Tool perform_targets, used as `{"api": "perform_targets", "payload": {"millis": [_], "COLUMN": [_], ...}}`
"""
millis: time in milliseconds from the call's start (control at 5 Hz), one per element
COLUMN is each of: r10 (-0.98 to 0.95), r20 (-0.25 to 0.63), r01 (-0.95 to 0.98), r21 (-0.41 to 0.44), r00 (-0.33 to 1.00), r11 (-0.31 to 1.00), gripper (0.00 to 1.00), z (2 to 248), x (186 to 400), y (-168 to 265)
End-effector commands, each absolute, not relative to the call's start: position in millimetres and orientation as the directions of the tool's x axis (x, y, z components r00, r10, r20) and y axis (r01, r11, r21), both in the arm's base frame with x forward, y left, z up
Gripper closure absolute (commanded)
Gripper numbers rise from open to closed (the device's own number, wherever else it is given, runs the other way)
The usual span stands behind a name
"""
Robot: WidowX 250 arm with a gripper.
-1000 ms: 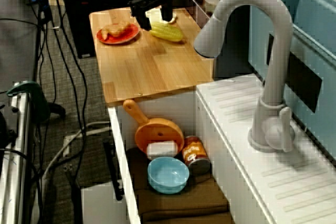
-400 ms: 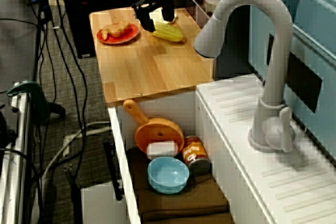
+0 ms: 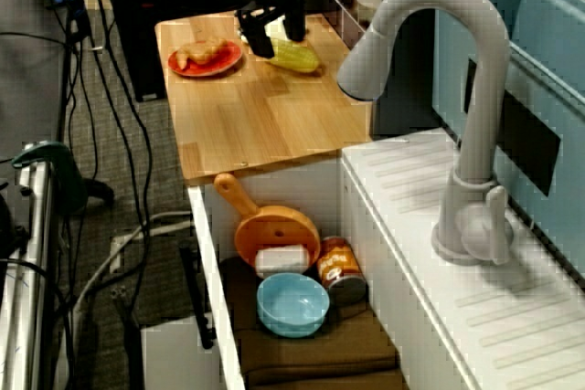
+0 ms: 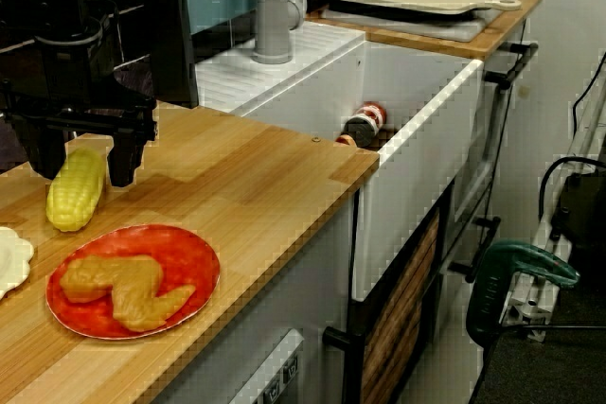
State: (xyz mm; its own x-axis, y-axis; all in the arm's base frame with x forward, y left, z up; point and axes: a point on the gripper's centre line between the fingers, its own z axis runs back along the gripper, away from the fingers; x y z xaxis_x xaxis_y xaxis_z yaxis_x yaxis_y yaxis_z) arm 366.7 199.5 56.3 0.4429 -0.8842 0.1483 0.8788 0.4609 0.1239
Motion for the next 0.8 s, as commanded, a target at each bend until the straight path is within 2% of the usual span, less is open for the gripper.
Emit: {"api": "perform_targets", "payload": {"millis": [0, 600], "r10": [-0.873, -0.87], "r20": [0.135, 0.126], "r01": [0.856, 0.852], "r21": [0.175, 0.175], "r00": [0.468, 0.477], "r11": [0.486, 0.493], "gripper": [0.0, 0.0], "z": [75.3, 71.2], "x": [369.0, 371.2], "y": [212.1, 213.2]}}
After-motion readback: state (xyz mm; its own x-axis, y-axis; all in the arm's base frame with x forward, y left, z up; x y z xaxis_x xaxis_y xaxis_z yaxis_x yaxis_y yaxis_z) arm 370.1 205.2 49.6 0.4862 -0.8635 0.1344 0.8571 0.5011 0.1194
